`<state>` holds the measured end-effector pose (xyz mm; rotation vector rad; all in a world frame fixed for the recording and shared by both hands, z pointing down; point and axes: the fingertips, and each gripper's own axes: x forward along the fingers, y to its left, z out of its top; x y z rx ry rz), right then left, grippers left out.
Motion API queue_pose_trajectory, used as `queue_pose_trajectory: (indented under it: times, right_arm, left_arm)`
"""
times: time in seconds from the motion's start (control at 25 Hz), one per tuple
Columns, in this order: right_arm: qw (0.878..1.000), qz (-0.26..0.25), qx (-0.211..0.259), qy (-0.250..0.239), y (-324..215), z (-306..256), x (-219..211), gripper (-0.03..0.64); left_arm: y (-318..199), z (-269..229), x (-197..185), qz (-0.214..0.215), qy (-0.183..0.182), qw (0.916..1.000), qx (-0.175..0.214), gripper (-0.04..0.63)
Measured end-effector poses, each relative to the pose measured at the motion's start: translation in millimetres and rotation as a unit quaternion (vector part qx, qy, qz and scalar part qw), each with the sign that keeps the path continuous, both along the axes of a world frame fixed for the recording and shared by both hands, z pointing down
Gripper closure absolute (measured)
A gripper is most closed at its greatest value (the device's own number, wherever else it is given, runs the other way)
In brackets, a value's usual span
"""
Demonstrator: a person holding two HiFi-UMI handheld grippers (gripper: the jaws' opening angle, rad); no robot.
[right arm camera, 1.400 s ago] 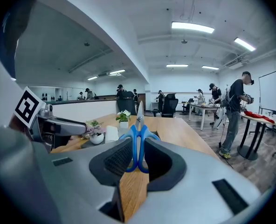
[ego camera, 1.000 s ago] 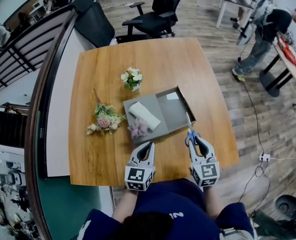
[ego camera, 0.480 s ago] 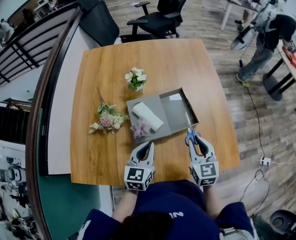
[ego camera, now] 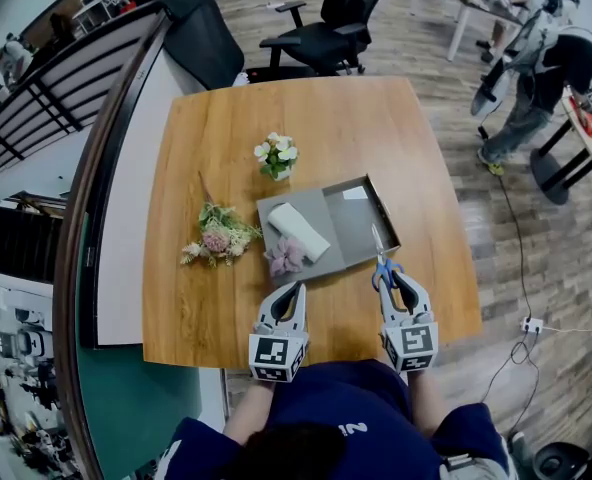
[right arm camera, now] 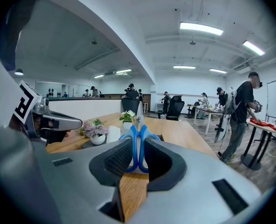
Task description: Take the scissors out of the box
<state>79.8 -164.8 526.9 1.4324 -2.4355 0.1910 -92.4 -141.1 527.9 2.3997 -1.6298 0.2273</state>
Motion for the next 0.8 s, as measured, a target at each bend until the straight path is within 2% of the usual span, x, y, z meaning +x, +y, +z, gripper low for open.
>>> queue_pose_trajectory:
  times: [0.36, 0.8]
  right_arm:
    - [1.0, -0.006, -0.001, -0.007, -2.5, 4.0, 1.7, 0.523]
    - [1.0, -0.015, -0.001, 0.003, -6.3, 4.4, 4.0, 0.523]
  left_arm:
    - [-2.3, -3.3, -3.3, -0.009, -0.007, 0.9999, 0.01, 0.592]
    - [0.3, -1.9, -2.7, -0.021, -0.008, 0.9997, -0.002, 0.592]
